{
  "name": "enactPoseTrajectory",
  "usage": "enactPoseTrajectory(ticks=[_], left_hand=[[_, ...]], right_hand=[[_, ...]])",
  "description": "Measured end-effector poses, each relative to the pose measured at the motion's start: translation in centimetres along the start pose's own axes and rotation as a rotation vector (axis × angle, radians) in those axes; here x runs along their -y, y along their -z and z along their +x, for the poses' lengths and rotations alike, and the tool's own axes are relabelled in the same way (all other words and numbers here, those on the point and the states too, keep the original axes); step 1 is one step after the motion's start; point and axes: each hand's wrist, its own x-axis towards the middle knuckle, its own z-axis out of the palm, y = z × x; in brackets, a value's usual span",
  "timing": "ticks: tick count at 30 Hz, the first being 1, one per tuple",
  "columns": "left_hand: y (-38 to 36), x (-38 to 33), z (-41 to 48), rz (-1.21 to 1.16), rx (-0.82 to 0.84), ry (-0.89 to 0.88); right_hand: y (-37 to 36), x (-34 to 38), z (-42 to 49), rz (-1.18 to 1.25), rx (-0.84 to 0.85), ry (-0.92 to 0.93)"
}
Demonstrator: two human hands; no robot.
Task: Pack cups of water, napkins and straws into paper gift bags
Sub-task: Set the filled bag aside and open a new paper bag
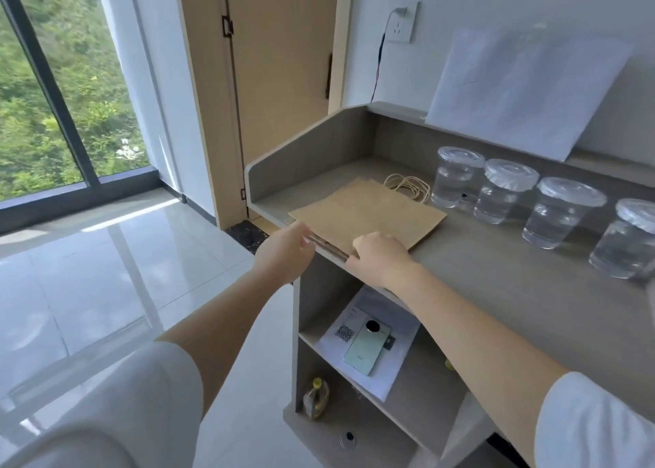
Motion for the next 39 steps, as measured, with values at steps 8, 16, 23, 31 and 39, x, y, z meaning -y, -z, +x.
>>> enactPoseTrajectory(ticks=[8,16,23,31,39], left_hand=[[2.3,-4.0,2.4,-0.928,0.333,0.246],[2.3,-6.4,-0.9,-0.992,0.378,0.052],[0.2,-3.2,-11.9,-0.475,0.382,-0.591],[-0.5,-2.6,-16.4,-0.169,0.882,-0.914],[-0.4,-7.6,-13.2,-0.618,0.650,-0.289]], right_hand=[[0.4,-0.2,-1.5,-0.225,-0.603,-0.056],[0.4,3.6,-8.3,0.760,-0.545,-0.355],[4.3,5.8,-14.9,1.409,-0.519,-0.797],[3.0,8.3,-23.1,1.023,-0.579,-0.940],[1.0,7.5,-31.7,1.296,-0.698,-0.901]])
